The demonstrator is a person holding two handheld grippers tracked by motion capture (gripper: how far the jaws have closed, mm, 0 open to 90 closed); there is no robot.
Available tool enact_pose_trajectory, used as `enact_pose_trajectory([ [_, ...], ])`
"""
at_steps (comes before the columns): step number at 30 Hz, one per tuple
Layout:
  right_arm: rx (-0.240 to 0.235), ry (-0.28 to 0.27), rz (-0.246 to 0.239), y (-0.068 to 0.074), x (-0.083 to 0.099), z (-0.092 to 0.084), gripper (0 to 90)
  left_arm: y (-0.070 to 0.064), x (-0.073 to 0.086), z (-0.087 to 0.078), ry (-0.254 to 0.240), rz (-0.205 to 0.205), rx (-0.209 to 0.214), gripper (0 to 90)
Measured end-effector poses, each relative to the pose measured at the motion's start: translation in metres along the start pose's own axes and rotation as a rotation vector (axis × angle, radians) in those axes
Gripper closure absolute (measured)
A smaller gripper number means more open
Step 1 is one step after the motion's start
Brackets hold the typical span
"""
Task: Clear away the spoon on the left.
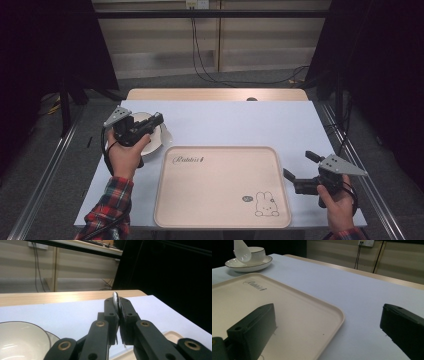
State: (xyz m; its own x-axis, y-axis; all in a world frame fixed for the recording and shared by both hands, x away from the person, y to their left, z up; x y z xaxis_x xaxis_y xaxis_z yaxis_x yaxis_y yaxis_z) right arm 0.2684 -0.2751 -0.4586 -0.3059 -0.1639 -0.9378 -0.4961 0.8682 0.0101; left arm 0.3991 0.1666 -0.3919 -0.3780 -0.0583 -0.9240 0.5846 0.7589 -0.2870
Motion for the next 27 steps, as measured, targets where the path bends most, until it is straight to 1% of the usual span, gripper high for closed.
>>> enact_pose_trajectory([
  [2, -0.002, 0.006, 0.002, 0.0, 0.0, 0.0, 0.0, -0.003, 0.002, 0.001, 0.002, 0.001, 0.01, 85.5],
  [3, -0.002, 0.008, 0.002, 0.001, 0.001, 0.0, 0.0, -0.006, 0.002, 0.001, 0.005, -0.001, 0.028, 85.5],
  [4, -0.003, 0.007, 0.0, 0.001, 0.001, 0.0, 0.0, -0.008, 0.003, 0.001, 0.007, -0.007, 0.034, 85.5],
  [6, -0.001, 0.006, -0.002, 0.001, 0.0, 0.0, 0.0, -0.012, 0.005, 0.0, 0.015, 0.007, 0.044, 85.5],
  [7, -0.004, 0.004, -0.004, 0.001, 0.0, 0.001, 0.0, -0.014, 0.006, 0.0, 0.021, 0.008, 0.057, 85.5],
  [8, -0.004, 0.006, -0.003, 0.001, 0.0, 0.001, 0.0, -0.016, 0.008, 0.0, 0.026, 0.01, 0.06, 85.5],
  [9, -0.004, 0.005, -0.007, 0.001, 0.001, 0.001, 0.0, -0.018, 0.009, 0.0, 0.027, 0.014, 0.074, 85.5],
  [11, -0.004, 0.005, -0.005, 0.001, 0.0, 0.001, 0.0, -0.021, 0.011, 0.0, 0.039, 0.019, 0.089, 85.5],
  [12, -0.005, 0.004, -0.005, 0.001, 0.0, 0.001, 0.0, -0.022, 0.012, 0.001, 0.037, 0.011, 0.09, 85.5],
  [13, -0.006, 0.004, -0.004, 0.001, 0.0, 0.001, 0.0, -0.024, 0.013, 0.001, 0.036, 0.001, 0.101, 85.5],
  [14, -0.006, 0.005, -0.004, 0.001, 0.0, 0.001, 0.0, -0.025, 0.014, 0.001, 0.043, -0.003, 0.101, 85.5],
  [15, -0.007, 0.007, -0.003, 0.001, 0.001, 0.001, 0.0, -0.027, 0.015, 0.001, 0.044, -0.002, 0.11, 85.5],
  [17, -0.009, 0.007, -0.005, 0.001, 0.001, 0.001, 0.1, -0.029, 0.017, 0.002, 0.046, 0.001, 0.109, 85.5],
  [18, -0.01, 0.008, -0.006, 0.001, 0.001, 0.001, 0.1, -0.03, 0.018, 0.001, 0.057, 0.005, 0.116, 85.5],
  [20, -0.012, 0.007, -0.006, 0.002, 0.001, 0.001, 0.1, -0.035, 0.022, 0.002, 0.067, 0.01, 0.134, 85.4],
  [21, -0.011, 0.008, -0.007, 0.002, 0.001, 0.001, 0.1, -0.038, 0.024, 0.002, 0.069, 0.006, 0.139, 85.5],
  [22, -0.013, 0.008, -0.008, 0.002, 0.001, 0.001, 0.1, -0.04, 0.025, 0.002, 0.076, 0.014, 0.153, 85.5],
  [24, -0.014, 0.008, -0.006, 0.002, 0.001, 0.001, 0.1, -0.042, 0.026, 0.002, 0.078, 0.015, 0.159, 85.4],
  [25, -0.014, 0.007, -0.005, 0.002, 0.001, 0.001, 0.1, -0.044, 0.027, 0.002, 0.079, 0.011, 0.181, 85.4],
  [27, -0.016, 0.008, -0.004, 0.002, 0.001, 0.001, 0.1, -0.049, 0.029, 0.001, 0.079, 0.01, 0.194, 85.5],
])
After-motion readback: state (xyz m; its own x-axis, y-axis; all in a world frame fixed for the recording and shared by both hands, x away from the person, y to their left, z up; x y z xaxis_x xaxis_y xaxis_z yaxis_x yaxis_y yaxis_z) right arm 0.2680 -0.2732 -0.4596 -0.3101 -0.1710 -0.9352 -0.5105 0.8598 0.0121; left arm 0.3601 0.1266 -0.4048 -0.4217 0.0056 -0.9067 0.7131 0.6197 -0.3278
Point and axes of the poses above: each handheld gripper's, and its own axes: z roughly forward along the jaws, x roughly out of its underside, y roughly to its left, the point moved 6 cm from there along z, roughly forward along the jaws, and after that the axes turned 1 degree about y, right-handed, at the moved point
